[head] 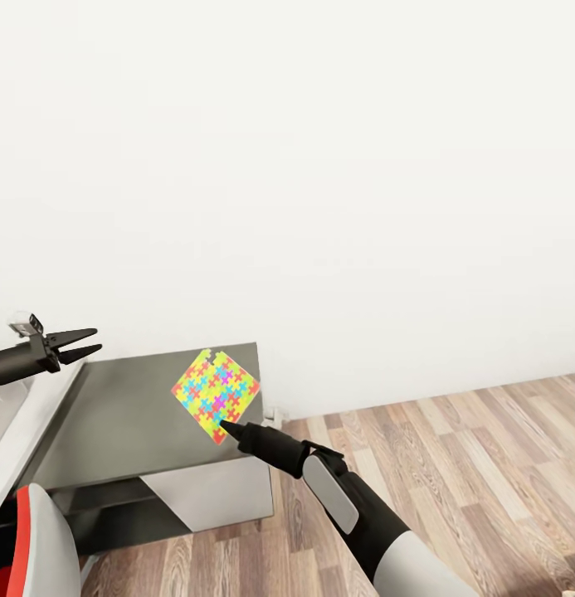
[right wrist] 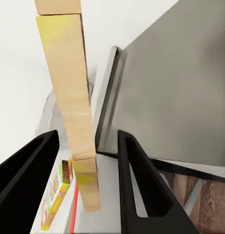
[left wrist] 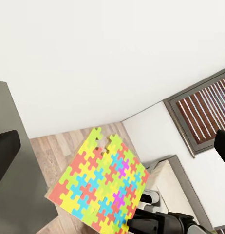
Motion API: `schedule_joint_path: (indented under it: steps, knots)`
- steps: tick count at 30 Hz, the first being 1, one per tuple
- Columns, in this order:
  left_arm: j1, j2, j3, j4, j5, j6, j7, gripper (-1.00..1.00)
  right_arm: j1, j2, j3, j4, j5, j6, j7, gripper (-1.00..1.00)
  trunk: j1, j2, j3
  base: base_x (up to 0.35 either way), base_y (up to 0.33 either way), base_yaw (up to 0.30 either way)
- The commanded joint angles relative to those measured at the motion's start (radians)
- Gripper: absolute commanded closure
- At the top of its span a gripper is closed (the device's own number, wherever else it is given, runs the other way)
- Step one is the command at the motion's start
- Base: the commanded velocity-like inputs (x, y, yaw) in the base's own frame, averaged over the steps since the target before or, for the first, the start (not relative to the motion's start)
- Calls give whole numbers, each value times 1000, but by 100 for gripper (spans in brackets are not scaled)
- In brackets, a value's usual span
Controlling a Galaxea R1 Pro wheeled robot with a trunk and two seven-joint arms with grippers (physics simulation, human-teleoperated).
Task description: Put all the toys in the child's room - the three board games (two on the bed and one on the table), the two jigsaw puzzles on the table, and the tennis ball on the table - inside the toy box on the table in the child's room.
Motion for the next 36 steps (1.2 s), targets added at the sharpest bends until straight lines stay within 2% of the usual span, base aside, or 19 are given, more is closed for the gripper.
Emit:
schedule_joint_path:
  steps: [1, 8, 36]
  knots:
    - [-1, 0, 1, 0, -4, 11, -6, -100, -1, 0, 8, 0, -8, 5, -3, 100, 1, -2, 0, 0, 0, 0]
    - [-1, -1, -1, 0, -5, 11, -6, -100, -1, 0, 35, 0, -8, 3, -9, 100, 1, -2, 11, 0, 0, 0]
    - [-2, -2, -3, 0, -5, 11, -6, -100, -1, 0, 42, 1, -9, 2, -9, 100, 1, -2, 57, 0, 0, 0]
